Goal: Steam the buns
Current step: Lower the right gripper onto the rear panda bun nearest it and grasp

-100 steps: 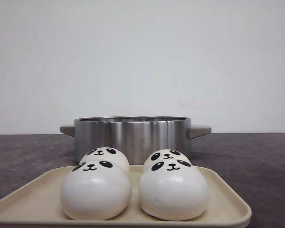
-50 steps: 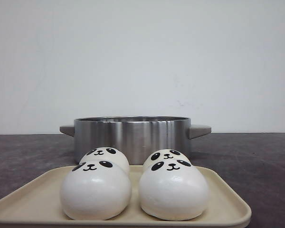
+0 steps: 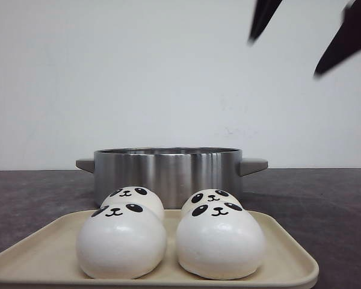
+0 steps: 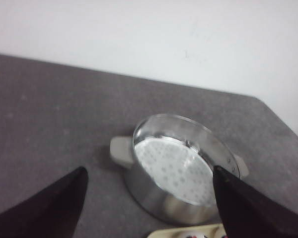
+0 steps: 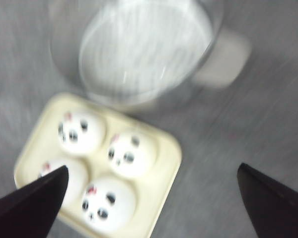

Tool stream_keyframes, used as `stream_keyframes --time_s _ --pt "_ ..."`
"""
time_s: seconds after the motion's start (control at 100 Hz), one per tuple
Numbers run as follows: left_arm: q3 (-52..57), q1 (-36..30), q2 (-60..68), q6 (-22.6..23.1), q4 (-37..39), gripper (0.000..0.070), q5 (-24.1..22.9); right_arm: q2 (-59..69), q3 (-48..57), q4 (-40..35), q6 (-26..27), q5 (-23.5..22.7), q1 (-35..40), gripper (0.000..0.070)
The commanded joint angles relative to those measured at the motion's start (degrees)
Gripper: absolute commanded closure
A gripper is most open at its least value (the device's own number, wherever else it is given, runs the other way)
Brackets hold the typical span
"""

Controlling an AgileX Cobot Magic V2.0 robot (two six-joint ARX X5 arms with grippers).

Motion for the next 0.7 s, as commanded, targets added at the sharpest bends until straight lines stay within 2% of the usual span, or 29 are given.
stream_keyframes --time_s 0.0,0.29,0.55,0.69 --pt "0.9 -0.2 0.3 -0.1 -0.8 0.0214 0.1 4.5 1.2 -0.5 1.7 0.1 2.4 0.0110" --pt "0.9 -1.3 0.3 0.0 -4.0 0.0214 0.1 19.8 1.2 4.7 1.8 0.1 7.9 0.0120" --pt "0.9 -2.2 0.3 0.1 -4.0 0.0214 0.0 27.3 1.2 11.6 3.2 1.9 9.0 0.0121" --pt "0.9 -2.4 0.3 0.2 -4.0 0.0215 -0.1 30.1 1.2 12.8 4.1 2.0 9.0 0.0121"
